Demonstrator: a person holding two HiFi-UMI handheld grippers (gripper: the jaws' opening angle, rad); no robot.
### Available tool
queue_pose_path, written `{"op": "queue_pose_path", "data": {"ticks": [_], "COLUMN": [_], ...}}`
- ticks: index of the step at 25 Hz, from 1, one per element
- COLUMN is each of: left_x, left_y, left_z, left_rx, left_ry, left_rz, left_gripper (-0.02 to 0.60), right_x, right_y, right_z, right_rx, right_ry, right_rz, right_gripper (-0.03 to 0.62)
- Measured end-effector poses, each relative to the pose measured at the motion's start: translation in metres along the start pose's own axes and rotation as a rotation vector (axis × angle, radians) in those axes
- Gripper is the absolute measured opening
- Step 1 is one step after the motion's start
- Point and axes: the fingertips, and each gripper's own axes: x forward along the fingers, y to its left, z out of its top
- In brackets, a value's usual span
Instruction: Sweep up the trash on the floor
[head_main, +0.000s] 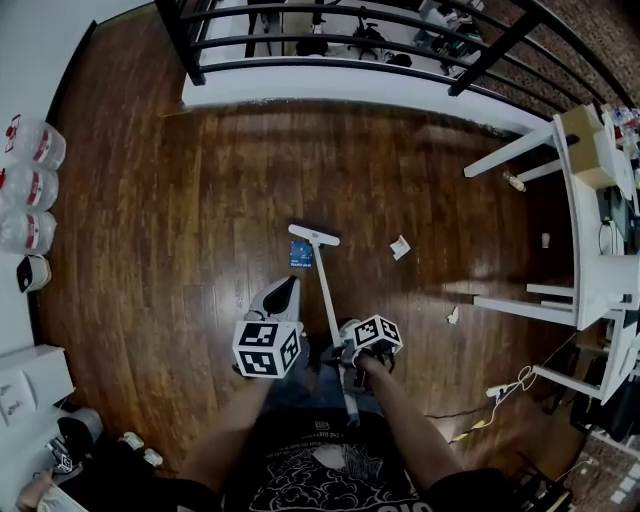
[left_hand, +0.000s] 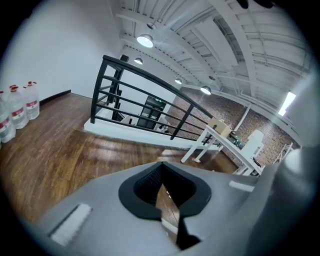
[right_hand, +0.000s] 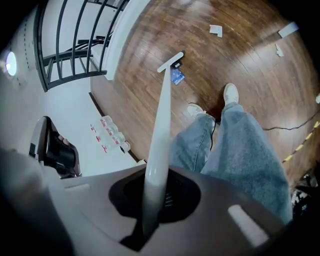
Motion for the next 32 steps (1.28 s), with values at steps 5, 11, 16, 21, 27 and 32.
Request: {"op": "queue_pose_path", "data": {"ticks": [5, 11, 16, 21, 27, 32], "left_x": [-0.002, -0.001, 0.008, 0.026, 0.051, 0.061], "left_y": [-0.016, -0.047, -0.096, -0.165, -0.248, -0.290], "left_z": [-0.017, -0.028, -0.037, -0.052, -0.076, -0.096], "left_rx": [0.001, 0.019, 0.054, 0.103, 0.152, 0.185], "left_ry": [0.004, 0.003, -0.006, -0.007, 0.007, 0.031], "left_rz": [0.006, 0.019, 0.010, -0.025, -0.072, -0.075], "left_gripper": [0.005, 0.005, 0.005, 0.005, 0.005, 0.005], "right_x": [-0.005, -0.028, -0.077, -0.145, -0.228, -0.281], "right_y": [-0.021, -0.031, -0.049, -0.088, -0.140, -0.186], "right_z": [-0.010, -0.018, -0.013, 0.010, 0.054, 0.090], "right_rx": [-0.020, -0.057, -0.082, -0.102, -0.077, -0.019], "right_ry": [0.013, 0.000, -0.067, -0.173, -0.296, -0.365], "right_rz": [-0.020, 0.002, 0.083, 0.096, 0.134, 0.160], "right_gripper": [0.000, 0.000, 0.000, 0.000, 0.000, 0.002]}}
